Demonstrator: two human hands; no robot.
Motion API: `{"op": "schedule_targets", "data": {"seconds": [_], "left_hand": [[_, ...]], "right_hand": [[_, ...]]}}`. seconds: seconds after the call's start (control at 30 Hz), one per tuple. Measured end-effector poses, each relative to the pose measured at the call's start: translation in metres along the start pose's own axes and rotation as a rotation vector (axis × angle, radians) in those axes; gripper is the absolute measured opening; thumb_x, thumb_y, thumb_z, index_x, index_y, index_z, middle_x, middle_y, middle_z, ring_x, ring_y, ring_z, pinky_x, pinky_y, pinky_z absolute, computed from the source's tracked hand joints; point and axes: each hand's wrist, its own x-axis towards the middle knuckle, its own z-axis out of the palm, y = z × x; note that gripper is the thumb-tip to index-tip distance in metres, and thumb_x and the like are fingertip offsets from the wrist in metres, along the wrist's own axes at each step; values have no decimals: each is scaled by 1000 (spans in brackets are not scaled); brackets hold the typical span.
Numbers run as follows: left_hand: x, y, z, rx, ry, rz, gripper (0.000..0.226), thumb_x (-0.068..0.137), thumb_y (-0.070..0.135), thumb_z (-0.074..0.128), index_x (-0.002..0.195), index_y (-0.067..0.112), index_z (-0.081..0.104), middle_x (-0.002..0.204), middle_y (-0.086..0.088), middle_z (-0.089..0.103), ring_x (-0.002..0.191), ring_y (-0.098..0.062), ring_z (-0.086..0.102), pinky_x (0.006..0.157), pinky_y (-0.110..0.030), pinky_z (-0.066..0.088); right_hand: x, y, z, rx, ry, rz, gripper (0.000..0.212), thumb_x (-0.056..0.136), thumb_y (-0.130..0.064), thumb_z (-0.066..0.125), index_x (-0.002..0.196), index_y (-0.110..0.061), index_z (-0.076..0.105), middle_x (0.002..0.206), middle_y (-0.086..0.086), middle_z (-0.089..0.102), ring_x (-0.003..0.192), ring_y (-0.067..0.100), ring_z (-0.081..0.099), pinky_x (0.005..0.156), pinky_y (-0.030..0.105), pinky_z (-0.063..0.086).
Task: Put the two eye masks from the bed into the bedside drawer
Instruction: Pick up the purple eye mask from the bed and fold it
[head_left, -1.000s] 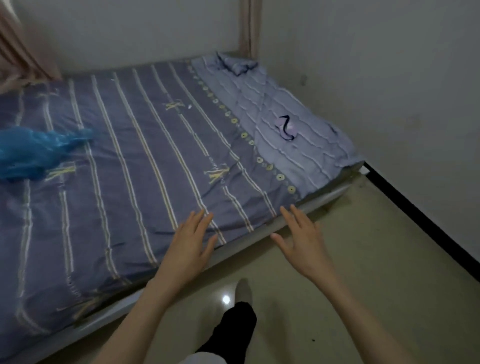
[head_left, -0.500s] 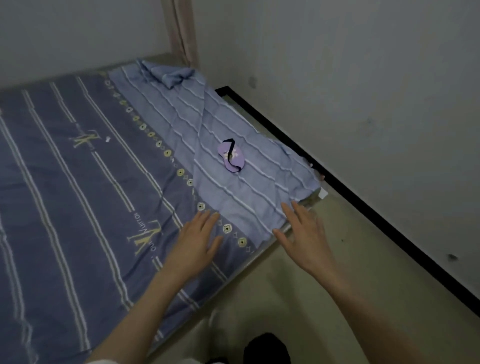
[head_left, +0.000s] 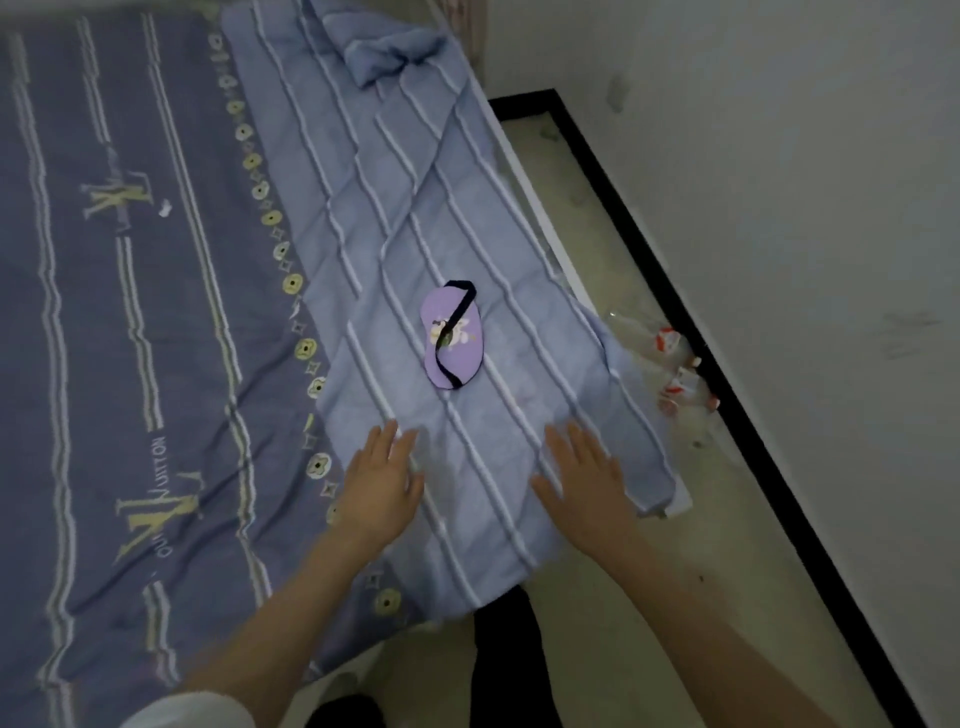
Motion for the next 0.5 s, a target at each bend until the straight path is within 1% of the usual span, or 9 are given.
{"op": "schedule_targets", "data": {"seconds": [0.1, 0.17, 0.27, 0.37, 0.43, 0.5], "left_hand": [[39, 14, 37, 26, 14, -63, 56, 89, 18, 52, 138, 6, 28, 150, -22, 21, 140, -38, 16, 112, -51, 24], [65, 16, 56, 51, 19, -95, 58, 89, 17, 51, 140, 8, 24, 151, -21, 18, 140, -37, 13, 113, -51, 21], [106, 11, 76, 89, 67, -90, 60, 87, 10, 51, 140, 9, 23, 151, -22, 17, 140, -40, 11, 112, -54, 20], [146, 4, 89, 114, 103, -44, 57, 86, 5, 51, 138, 11, 29, 152, -20, 19, 140, -40, 13, 111, -54, 22], [168, -2, 98, 103, 108, -27, 55, 88, 8, 51, 138, 9, 29, 152, -20, 18, 140, -40, 11, 111, -53, 23], [181, -7, 105, 54, 110, -35, 53, 88, 12, 53, 137, 7, 31, 151, -22, 20, 139, -40, 14, 111, -52, 26]], "right_hand": [[46, 26, 15, -92, -91, -98, 65, 91, -50, 33, 146, -26, 7, 158, 7, 8, 144, 27, 8, 115, 50, 10], [74, 39, 27, -102, -148, -121, 65, 92, -48, 34, 146, -24, 7, 158, 9, 7, 145, 28, 5, 114, 52, 9], [115, 54, 44, -141, -102, -166, 67, 91, -47, 37, 146, -21, 9, 157, 11, 11, 144, 31, 6, 113, 57, 12], [148, 63, 60, -163, -75, -195, 70, 89, -50, 39, 146, -23, 10, 157, 11, 12, 144, 32, 7, 112, 60, 11], [162, 68, 74, -165, -88, -203, 72, 87, -53, 40, 146, -26, 8, 158, 8, 8, 145, 31, 4, 113, 59, 9], [166, 74, 87, -173, -61, -203, 74, 86, -56, 40, 146, -27, 7, 158, 7, 6, 145, 30, 3, 113, 57, 6]]}}
